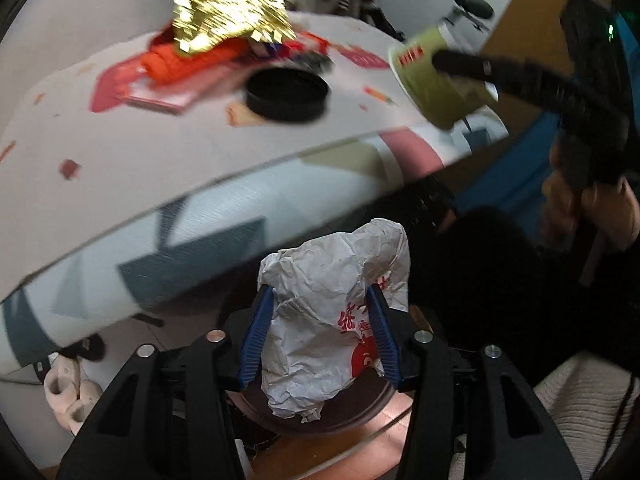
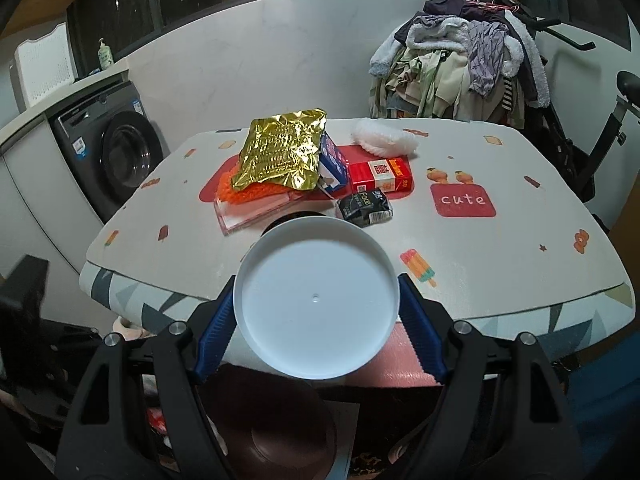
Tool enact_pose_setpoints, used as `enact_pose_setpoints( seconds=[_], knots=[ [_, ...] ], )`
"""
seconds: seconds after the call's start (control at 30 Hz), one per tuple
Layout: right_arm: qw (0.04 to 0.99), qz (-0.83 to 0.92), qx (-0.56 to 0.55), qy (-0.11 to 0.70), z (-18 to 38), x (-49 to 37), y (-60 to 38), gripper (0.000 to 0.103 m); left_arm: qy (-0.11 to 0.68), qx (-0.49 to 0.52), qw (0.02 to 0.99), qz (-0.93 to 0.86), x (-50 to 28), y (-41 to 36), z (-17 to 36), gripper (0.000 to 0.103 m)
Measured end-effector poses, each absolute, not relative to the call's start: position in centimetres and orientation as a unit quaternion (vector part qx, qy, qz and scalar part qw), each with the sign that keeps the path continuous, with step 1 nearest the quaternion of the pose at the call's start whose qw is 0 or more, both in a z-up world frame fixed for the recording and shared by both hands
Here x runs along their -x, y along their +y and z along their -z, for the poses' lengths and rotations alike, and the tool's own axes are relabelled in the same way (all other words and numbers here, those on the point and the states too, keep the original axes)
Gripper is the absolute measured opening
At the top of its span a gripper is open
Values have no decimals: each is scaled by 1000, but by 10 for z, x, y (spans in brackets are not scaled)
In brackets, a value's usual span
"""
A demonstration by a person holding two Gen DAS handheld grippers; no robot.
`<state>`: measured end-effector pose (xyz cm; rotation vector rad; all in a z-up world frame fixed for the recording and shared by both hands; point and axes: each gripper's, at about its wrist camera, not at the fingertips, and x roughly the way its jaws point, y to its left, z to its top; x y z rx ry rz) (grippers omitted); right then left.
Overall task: Collect trash
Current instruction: 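Carry the white plastic bag with the left tool down into the brown bin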
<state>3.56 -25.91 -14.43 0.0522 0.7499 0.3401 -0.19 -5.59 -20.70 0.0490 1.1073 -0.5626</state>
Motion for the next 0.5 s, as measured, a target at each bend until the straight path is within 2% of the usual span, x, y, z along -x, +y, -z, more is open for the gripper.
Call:
enact_pose_setpoints(
  seconds=[0.07, 0.13, 0.33, 0.5],
  knots=[
    [917, -160, -19, 366, 146, -34, -261, 76, 518, -20, 811, 272, 1, -60, 211, 69],
    [917, -157, -6, 367, 148, -32, -261, 76, 501, -16, 822, 272, 1, -59, 204, 80],
    [902, -173, 4, 394, 176, -23, -250, 76, 442, 6, 868, 226, 5, -33, 180, 86],
    [881, -211, 22, 423, 206, -15, -221, 76, 403, -25, 900, 164, 15, 0, 170, 88]
  ],
)
